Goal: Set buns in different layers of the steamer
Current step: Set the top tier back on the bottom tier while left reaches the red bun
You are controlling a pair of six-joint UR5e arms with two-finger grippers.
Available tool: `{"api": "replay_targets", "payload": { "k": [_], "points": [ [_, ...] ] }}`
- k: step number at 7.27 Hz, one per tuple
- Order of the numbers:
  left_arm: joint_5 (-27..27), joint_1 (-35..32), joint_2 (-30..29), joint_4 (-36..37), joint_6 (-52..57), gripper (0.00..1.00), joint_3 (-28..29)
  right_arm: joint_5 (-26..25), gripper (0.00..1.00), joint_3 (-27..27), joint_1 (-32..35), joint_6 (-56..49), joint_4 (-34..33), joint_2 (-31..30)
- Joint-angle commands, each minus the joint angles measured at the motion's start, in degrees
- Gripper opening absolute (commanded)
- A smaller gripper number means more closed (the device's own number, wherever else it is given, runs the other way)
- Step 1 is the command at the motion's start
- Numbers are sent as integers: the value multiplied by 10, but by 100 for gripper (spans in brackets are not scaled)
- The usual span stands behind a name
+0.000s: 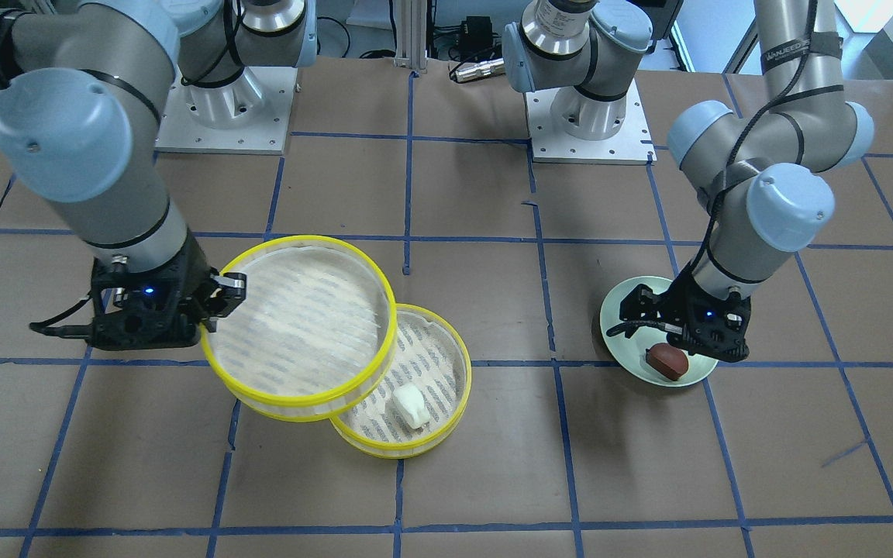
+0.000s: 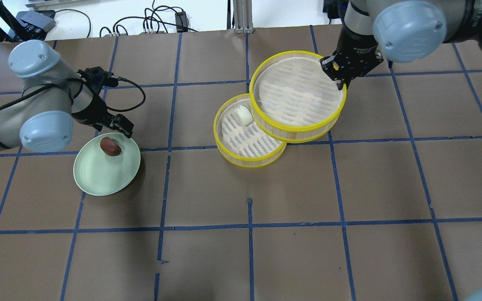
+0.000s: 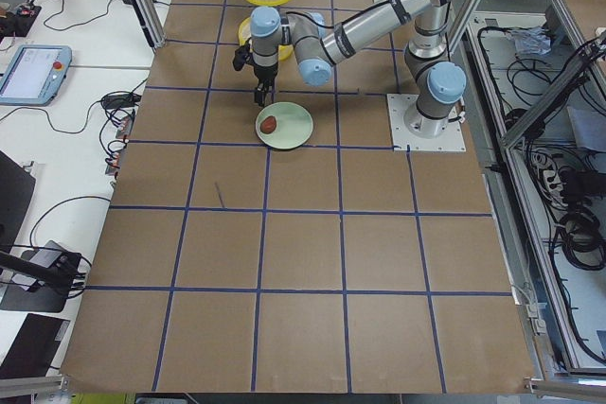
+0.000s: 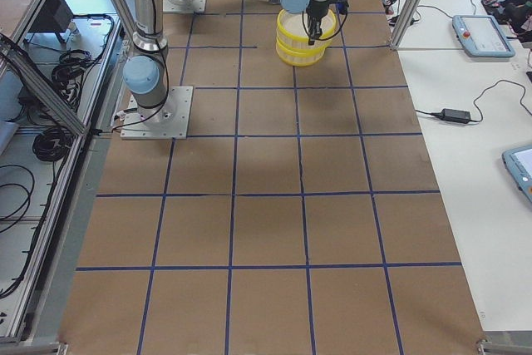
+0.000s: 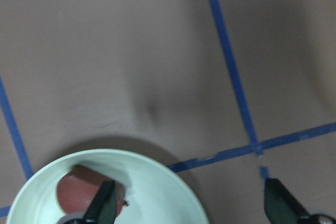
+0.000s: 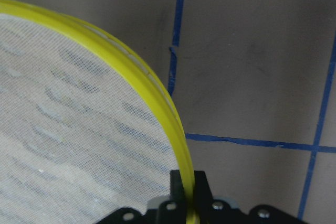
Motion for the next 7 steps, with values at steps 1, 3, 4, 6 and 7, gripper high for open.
{"api": "replay_targets", "payload": {
  "k": [1,3,4,6,7],
  "points": [
    [0,23,-18,3,38,97,-10,2,5,0,66,95,-45,34],
    [0,26,-43,9,38,94,-5,3,5,1,103,152,-97,74],
    [0,26,-49,13,38,93,-3,3,5,4,117,174,-102,80],
    [18,26,-67,32,38,87,-3,-5,5,8,119,160,-103,104],
    [26,26,-76,33,38,76,-4,-11,5,4,114,136,-102,98]
  ]
}}
